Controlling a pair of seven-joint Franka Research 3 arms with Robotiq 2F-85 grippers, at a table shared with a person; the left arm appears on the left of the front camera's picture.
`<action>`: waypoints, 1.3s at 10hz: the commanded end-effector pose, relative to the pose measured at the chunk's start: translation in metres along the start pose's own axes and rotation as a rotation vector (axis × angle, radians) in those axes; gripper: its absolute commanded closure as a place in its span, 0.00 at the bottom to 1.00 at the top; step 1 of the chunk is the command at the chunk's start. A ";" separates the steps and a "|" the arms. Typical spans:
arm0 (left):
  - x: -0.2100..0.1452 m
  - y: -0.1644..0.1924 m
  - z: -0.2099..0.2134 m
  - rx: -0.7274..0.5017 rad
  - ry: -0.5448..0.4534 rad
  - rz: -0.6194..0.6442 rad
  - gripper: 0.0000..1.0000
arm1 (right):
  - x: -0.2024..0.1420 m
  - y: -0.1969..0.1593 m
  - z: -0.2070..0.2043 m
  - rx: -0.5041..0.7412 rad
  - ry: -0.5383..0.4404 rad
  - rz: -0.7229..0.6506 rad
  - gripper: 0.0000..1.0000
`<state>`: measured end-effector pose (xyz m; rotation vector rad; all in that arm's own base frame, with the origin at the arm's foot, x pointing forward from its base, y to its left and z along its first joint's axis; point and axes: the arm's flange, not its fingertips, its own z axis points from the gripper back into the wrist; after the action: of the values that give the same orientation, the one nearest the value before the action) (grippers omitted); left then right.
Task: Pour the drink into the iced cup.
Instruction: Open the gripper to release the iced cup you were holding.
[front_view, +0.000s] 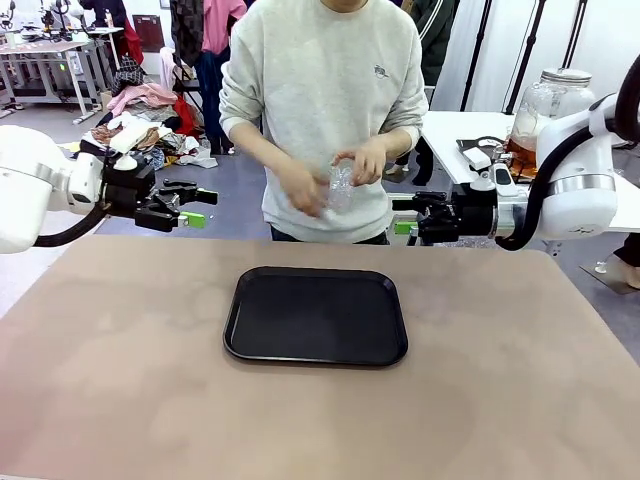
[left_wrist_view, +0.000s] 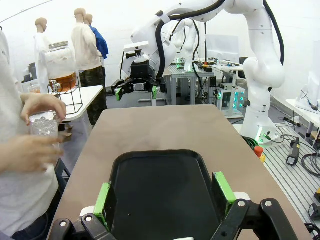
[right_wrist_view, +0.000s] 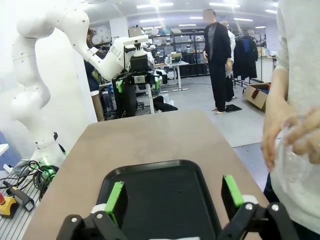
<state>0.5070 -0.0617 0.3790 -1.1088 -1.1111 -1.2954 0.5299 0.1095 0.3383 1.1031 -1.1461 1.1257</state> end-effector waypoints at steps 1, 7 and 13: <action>0.001 0.000 0.000 0.006 -0.001 -0.002 0.00 | 0.002 -0.001 -0.002 0.000 0.002 -0.002 0.00; 0.001 0.000 0.000 0.006 -0.001 -0.002 0.00 | 0.002 -0.001 -0.002 0.000 0.002 -0.002 0.00; 0.001 0.000 0.000 0.006 -0.001 -0.002 0.00 | 0.002 -0.001 -0.002 0.000 0.002 -0.002 0.00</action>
<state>0.5070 -0.0617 0.3790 -1.1088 -1.1111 -1.2954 0.5299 0.1095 0.3384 1.1031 -1.1461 1.1258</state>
